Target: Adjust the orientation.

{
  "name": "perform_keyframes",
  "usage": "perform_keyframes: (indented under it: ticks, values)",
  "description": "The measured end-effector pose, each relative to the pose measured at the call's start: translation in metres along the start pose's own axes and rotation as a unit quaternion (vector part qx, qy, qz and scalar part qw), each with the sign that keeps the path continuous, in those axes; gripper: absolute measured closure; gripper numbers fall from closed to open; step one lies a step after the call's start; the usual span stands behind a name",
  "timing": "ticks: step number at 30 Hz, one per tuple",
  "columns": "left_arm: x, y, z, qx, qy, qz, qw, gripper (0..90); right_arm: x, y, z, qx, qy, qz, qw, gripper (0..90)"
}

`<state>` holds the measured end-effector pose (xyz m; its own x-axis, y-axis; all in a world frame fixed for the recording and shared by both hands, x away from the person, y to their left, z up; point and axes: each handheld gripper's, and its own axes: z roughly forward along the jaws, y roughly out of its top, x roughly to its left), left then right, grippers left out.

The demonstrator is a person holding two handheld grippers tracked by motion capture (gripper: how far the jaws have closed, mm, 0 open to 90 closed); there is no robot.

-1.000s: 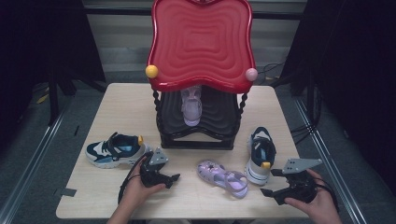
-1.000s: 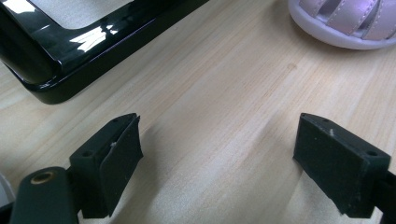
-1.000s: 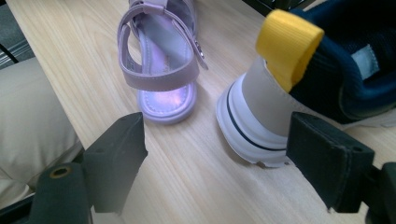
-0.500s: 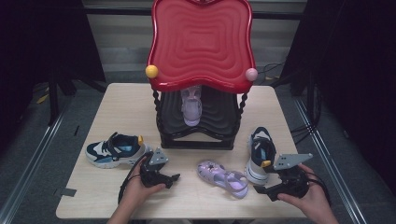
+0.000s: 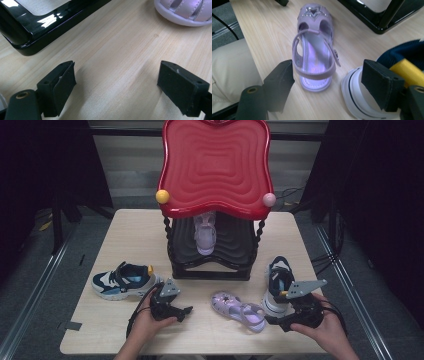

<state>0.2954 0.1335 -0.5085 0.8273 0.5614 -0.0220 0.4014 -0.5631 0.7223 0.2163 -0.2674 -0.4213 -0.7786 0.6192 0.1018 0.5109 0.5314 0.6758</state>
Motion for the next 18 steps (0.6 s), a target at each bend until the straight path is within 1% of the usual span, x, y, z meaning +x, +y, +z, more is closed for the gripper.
perform_keyframes:
  ticks: [3,7,13,15,17,18]
  values:
    - [0.0,0.0,0.0,0.0,0.0,0.0,1.0,14.1,0.0,0.005,0.002,-0.01,0.005,0.002,0.9999,27.5]
    - [0.0,0.0,0.0,0.0,0.001,0.001,1.0,14.0,0.001,0.011,0.008,-0.015,0.011,-0.005,0.9998,30.3]
    - [0.0,0.0,0.0,0.0,-0.002,-0.001,1.0,14.0,0.003,0.017,0.019,-0.015,0.019,-0.012,0.9996,36.2]
    - [0.0,0.0,0.0,0.0,-0.001,-0.001,1.0,14.0,0.003,0.019,0.022,-0.015,0.018,-0.013,0.9996,38.9]
    - [0.0,0.0,0.0,0.0,-0.002,-0.002,1.0,13.9,0.003,0.02,0.026,-0.017,0.019,-0.014,0.9996,39.7]
    - [-0.001,0.0,0.001,-0.003,-0.002,-0.005,1.0,13.8,0.002,0.021,0.027,-0.015,0.017,-0.015,0.9996,40.5]
